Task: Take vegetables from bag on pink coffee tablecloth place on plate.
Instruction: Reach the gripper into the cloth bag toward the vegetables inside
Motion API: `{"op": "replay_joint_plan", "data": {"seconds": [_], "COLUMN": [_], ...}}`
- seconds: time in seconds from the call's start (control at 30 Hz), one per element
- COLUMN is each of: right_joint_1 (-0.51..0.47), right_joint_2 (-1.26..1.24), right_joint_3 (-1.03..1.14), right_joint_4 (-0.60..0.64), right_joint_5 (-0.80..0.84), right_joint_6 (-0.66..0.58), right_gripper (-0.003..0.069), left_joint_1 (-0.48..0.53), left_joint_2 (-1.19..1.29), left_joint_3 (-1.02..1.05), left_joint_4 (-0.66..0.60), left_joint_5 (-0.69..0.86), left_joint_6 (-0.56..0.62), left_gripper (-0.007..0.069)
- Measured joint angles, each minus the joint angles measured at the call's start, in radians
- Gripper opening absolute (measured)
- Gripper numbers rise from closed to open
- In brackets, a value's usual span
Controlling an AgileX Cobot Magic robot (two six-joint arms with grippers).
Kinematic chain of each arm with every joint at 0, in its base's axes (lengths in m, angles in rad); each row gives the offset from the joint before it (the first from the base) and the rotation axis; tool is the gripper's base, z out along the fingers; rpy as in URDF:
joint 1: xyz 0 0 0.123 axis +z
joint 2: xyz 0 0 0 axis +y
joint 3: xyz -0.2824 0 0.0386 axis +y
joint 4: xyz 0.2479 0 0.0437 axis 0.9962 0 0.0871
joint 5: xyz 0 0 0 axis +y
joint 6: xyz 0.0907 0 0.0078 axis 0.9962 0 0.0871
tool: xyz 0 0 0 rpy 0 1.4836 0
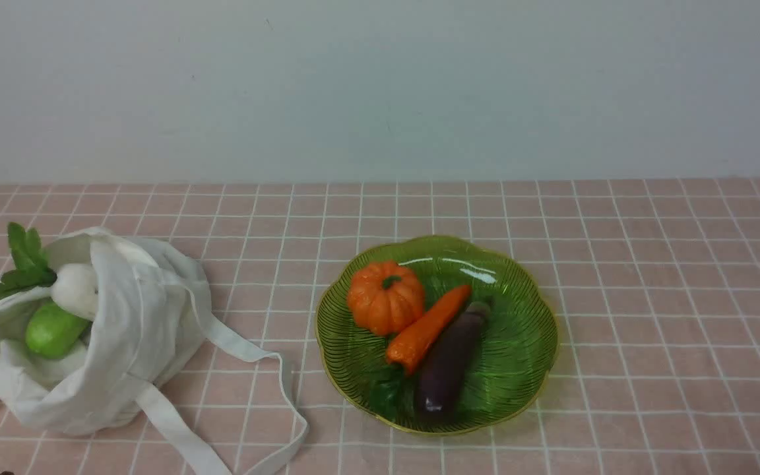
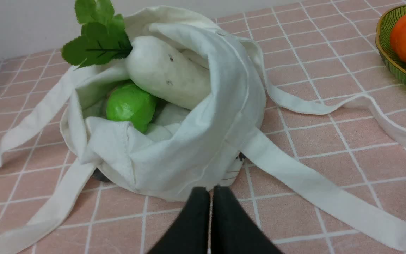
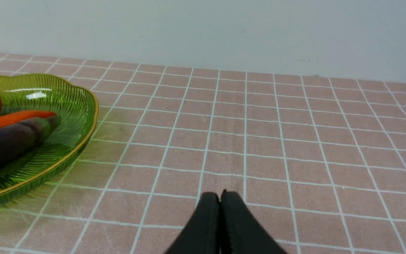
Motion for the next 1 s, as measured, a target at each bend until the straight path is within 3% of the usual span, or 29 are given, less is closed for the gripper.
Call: {"op": "replay_joint_plan", "data": {"seconds": [0.83, 1.0], "right_joint_1": [0.000, 0.000], "right_joint_2": [0.000, 0.000], "right_joint_3": [0.000, 0.000], "right_joint_4": [0.000, 0.000], "right_joint_5": [0.000, 0.000], "right_joint_6": [0.003, 0.003], "right_gripper": [-0.0015, -0.0015], "left_joint_1": [0.000, 0.000], "left_joint_2": [0.000, 0.000], "left_joint_3": [0.000, 0.003], "left_joint_4": [0.022, -0.067], "left_joint_5": [-0.006, -0.135], "left_joint_6": [0.012, -0.038], "left_gripper": [-0.0005, -0.0005]}}
